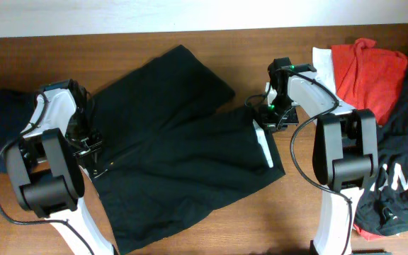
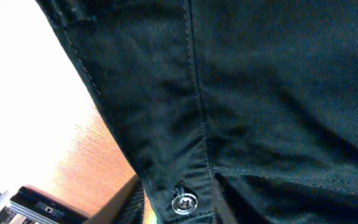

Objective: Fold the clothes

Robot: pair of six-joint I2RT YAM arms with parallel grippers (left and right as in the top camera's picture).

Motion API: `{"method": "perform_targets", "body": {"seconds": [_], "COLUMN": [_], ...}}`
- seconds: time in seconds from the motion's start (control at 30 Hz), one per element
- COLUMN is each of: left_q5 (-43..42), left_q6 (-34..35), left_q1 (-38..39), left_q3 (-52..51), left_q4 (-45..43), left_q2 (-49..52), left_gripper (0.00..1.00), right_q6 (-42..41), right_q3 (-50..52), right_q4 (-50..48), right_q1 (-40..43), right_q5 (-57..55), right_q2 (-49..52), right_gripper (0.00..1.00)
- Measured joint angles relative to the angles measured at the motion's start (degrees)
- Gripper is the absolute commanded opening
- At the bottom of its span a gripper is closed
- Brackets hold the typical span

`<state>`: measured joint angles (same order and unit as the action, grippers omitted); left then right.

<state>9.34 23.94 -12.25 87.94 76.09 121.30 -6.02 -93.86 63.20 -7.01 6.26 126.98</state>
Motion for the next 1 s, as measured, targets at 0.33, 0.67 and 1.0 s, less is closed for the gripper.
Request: {"method": "perform_targets", "body": {"seconds": [0.33, 0.67, 1.0], "left_q5": [-1.01, -1.01, -8.63], "left_q6": [0.15, 0.15, -2.27], "left_q1": [-0.81, -0.81, -0.81], "left_q3": [-0.04, 0.83, 3.69], "left_q4": [-0.55, -0.31, -7.98], "left_q2": [0.02, 0.02, 0.04], "left_gripper": [0.7, 0.7, 0.7], "right_q6": [8.55, 11.15, 3.08], "right_q3": [-24.55, -24.52, -31.15], "right_q4": [1.31, -12.17, 1.2], "right_q1": [0.61, -4.94, 7.13], "right_q5": [5.2, 16.5, 1.01], "right_q2": [1.25, 13.53, 15.15], "right_gripper": [0.56, 0.04, 0.04]}}
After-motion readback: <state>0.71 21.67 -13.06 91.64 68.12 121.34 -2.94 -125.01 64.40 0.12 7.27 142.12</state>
